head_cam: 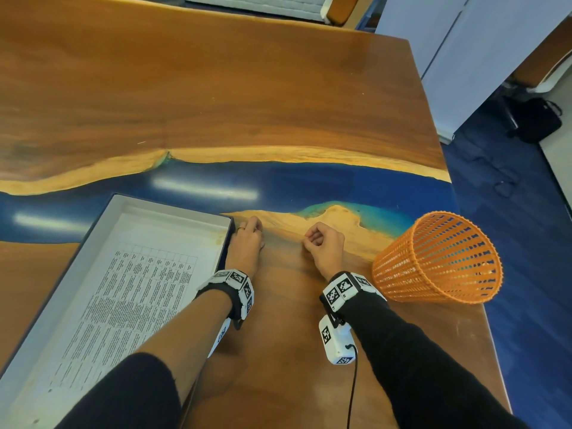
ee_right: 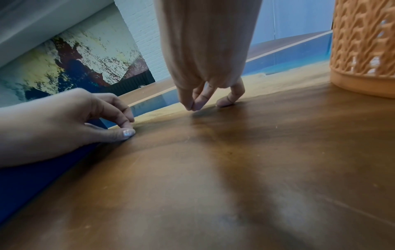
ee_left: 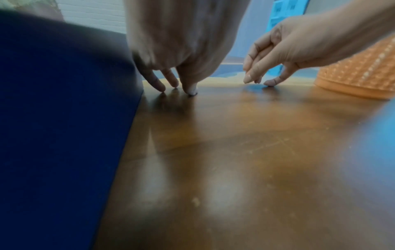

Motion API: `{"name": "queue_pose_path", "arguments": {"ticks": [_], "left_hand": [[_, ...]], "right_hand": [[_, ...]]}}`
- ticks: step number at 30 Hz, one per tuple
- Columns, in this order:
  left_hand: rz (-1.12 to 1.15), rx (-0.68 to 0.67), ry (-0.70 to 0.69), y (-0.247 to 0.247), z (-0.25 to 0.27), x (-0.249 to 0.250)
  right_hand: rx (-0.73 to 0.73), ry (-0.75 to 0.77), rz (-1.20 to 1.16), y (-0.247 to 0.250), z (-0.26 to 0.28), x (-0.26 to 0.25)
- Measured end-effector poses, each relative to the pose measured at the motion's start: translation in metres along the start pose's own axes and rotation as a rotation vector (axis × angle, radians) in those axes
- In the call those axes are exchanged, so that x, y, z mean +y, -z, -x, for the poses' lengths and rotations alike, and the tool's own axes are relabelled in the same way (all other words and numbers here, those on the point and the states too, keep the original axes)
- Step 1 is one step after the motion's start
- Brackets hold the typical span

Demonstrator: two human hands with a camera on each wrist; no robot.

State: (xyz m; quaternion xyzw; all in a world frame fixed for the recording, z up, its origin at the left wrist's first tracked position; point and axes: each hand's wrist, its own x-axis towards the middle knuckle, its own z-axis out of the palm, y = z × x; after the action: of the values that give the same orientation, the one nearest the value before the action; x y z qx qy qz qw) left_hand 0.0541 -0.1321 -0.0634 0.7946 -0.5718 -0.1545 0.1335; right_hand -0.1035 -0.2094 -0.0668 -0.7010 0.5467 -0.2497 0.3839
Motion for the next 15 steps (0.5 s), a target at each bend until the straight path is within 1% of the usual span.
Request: {"name": "queue_pose_path", "arguments": {"ticks": [3,5,7,9,12,15], "left_hand": [[-0.218,-0.042,-0.038,-0.003,0.005,0.0],[-0.263,-0.049,-0.043,-0.006,0.007,-0.002],[-0.237,-0.048,-0.053,-0.01,0.006,-0.004],[-0.174,-0.03,-0.065,-0.013,0.004,-0.01],[0.069,0.002,-0.032,-0.014,0.0,-0.017],[0.232,0.042,-0.006,-0.012,0.0,-0.017]], "right_hand": [[-0.003,0.0,-0.011,0.002,0.002,0.001],[0.004,-0.004,-0.03,0.003,0.004,0.003],[0.015,-0.011,-0.047,0.005,0.005,0.005],[0.024,-0.02,-0.056,0.006,0.006,0.007],[0.035,-0.037,-0.059,0.008,0.007,0.01],[0.032,-0.048,-0.066,0.008,0.006,0.01]]}}
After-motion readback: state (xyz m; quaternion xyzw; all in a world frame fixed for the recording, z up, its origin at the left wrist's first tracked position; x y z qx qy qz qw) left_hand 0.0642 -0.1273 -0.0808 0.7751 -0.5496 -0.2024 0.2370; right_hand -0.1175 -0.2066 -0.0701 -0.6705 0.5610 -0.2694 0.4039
